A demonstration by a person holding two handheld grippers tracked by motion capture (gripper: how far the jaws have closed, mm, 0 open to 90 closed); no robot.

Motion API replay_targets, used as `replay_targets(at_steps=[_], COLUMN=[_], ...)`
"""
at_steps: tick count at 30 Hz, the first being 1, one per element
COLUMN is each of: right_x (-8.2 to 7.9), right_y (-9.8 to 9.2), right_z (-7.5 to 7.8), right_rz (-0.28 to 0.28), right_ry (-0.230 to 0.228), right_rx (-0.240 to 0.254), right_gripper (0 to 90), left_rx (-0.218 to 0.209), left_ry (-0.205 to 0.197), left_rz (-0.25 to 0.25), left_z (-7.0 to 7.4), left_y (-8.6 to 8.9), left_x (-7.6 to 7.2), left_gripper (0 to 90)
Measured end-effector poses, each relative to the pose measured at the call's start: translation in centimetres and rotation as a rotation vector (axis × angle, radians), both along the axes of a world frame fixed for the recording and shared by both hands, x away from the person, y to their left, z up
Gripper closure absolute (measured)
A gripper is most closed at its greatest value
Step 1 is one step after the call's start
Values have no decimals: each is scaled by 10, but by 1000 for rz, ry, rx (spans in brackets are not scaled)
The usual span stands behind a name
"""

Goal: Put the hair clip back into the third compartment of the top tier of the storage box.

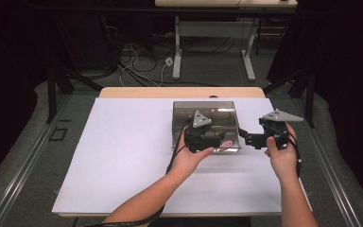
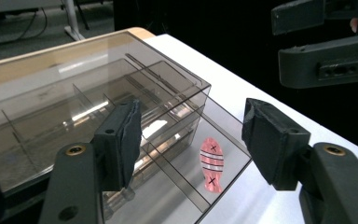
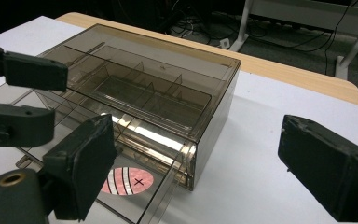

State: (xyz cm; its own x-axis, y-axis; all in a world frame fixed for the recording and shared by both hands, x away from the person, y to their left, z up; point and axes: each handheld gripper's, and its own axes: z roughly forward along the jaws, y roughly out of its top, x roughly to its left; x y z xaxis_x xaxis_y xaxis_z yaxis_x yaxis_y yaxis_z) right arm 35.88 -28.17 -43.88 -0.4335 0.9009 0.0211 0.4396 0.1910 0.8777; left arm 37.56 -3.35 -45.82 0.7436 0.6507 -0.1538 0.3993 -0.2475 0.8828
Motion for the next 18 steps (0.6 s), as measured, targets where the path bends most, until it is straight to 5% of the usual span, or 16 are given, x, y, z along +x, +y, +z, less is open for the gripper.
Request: replay_targets(at_steps=[18], right_x=[0], right_y=[0], right_z=[0], right_rz=[2], right_ry=[0], right_rx=[-6], right_gripper=[110], left_rx=[-5], left_ry=[-21], left_rz=[5], left_z=[11], left_y=[20], left_x=[-5], left_gripper=[313])
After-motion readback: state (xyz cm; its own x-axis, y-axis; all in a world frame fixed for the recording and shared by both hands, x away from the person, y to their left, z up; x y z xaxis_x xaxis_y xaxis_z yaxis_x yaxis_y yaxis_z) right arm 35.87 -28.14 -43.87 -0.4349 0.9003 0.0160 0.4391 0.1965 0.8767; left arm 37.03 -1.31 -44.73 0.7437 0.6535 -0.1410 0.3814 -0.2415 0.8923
